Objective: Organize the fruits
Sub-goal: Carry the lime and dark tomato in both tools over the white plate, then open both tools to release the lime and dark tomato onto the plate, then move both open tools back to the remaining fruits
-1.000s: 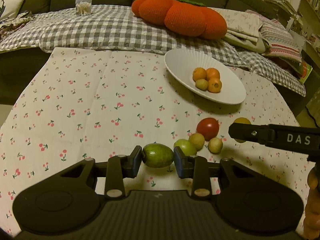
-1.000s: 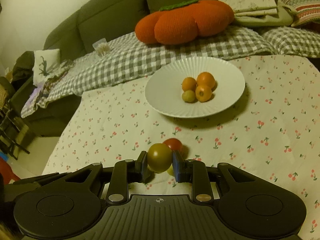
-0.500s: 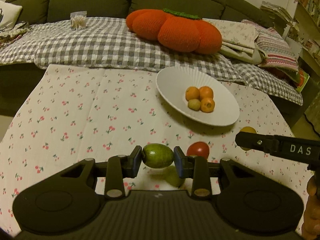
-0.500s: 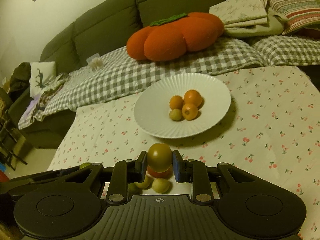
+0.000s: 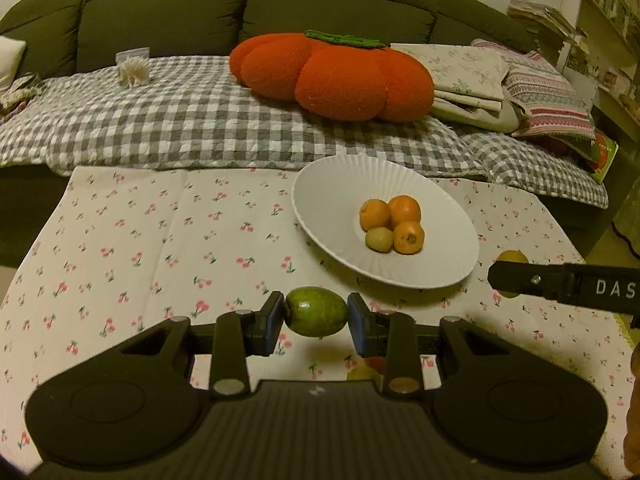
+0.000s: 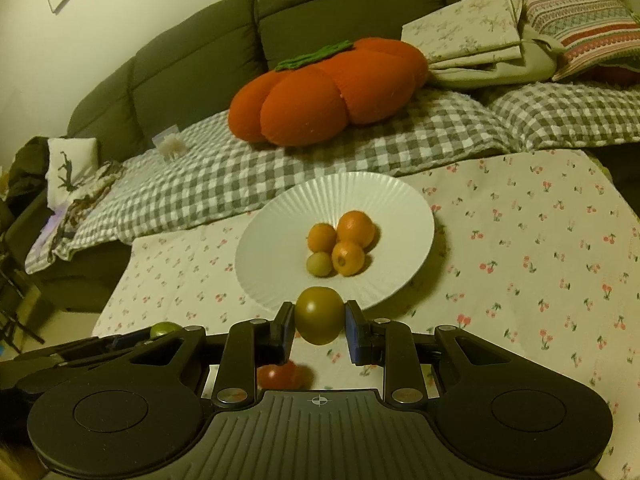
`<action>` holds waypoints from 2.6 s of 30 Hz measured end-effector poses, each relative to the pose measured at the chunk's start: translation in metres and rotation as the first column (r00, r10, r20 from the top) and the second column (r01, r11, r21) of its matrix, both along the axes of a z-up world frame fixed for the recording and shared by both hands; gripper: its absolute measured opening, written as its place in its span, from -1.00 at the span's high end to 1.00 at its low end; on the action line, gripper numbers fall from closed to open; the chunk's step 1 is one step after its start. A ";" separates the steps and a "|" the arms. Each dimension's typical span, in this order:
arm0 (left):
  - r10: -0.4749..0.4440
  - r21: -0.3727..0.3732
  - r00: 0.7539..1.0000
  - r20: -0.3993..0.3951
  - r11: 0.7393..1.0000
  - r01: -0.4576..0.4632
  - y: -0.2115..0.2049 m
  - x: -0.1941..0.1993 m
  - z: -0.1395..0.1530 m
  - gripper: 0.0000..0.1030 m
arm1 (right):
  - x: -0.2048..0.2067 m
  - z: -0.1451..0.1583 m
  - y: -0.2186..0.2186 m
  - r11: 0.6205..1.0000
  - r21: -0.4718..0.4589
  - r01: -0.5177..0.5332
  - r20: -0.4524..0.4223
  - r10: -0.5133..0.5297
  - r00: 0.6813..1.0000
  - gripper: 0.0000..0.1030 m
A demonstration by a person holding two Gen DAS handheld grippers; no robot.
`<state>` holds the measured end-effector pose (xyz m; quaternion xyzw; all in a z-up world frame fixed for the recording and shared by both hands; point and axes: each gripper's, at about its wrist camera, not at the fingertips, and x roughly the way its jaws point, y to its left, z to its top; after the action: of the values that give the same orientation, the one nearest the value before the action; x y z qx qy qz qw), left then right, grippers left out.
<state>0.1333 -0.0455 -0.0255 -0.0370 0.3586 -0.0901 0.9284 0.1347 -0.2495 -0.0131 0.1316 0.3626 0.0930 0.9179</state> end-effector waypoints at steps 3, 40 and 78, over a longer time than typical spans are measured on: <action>-0.016 0.008 1.000 0.004 1.000 0.016 -0.005 0.009 -0.001 0.37 | 0.008 -0.002 -0.003 1.000 -0.002 0.006 0.000 -0.006 1.000 0.51; -0.160 0.046 0.985 0.059 0.986 0.158 -0.041 0.097 -0.035 0.35 | 0.092 -0.050 -0.006 0.984 -0.171 -0.046 -0.038 0.040 0.998 0.49; -0.035 -0.082 0.999 0.038 0.996 0.038 0.010 0.052 -0.003 -0.22 | 0.038 -0.011 -0.016 0.999 -0.012 0.038 -0.026 -0.039 0.999 0.34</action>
<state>0.1849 -0.0358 -0.0281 -0.0670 0.3382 -0.1226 0.9307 0.1727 -0.2655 -0.0239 0.1344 0.3725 0.0715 0.9155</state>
